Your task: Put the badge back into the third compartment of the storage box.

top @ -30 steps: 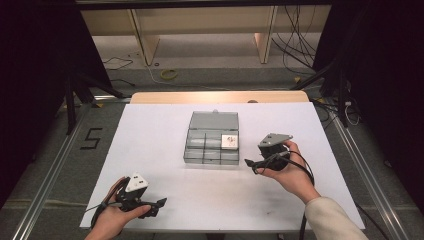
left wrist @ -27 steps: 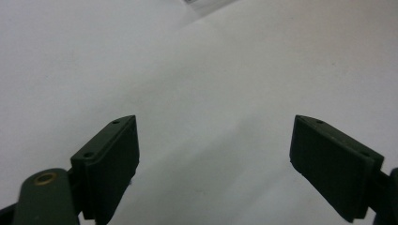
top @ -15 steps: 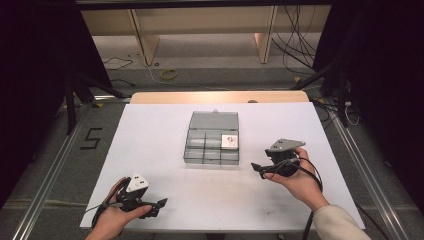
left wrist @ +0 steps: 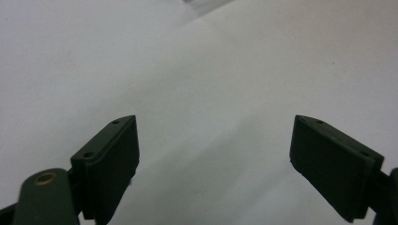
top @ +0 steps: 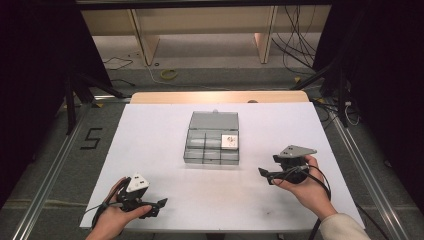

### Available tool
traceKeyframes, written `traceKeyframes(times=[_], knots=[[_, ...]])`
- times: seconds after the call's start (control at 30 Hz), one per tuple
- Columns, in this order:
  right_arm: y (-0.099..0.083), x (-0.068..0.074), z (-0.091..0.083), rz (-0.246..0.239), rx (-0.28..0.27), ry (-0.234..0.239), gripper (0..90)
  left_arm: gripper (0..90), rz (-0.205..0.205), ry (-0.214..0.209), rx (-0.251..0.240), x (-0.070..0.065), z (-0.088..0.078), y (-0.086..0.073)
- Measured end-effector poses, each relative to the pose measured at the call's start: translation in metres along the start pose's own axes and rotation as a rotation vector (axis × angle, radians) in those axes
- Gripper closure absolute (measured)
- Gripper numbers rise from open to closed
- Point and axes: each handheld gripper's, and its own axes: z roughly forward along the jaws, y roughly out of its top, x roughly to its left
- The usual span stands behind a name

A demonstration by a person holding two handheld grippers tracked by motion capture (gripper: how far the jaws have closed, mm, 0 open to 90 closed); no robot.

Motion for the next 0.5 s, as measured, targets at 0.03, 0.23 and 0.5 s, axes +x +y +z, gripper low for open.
traceKeyframes(times=[0.03,0.23,0.5], knots=[[-0.001,0.0,-0.001,0.004,-0.001,-0.002,28.0,15.7,-0.002,0.0,0.0,0.0,0.0,0.0],[-0.01,0.002,-0.007,0.017,-0.001,-0.007,27.7,15.7,0.002,0.0,0.0,0.0,0.0,0.0],[-0.022,0.003,-0.015,0.025,-0.001,-0.018,27.0,15.7,0.003,0.002,-0.001,0.0,0.0,0.0]])
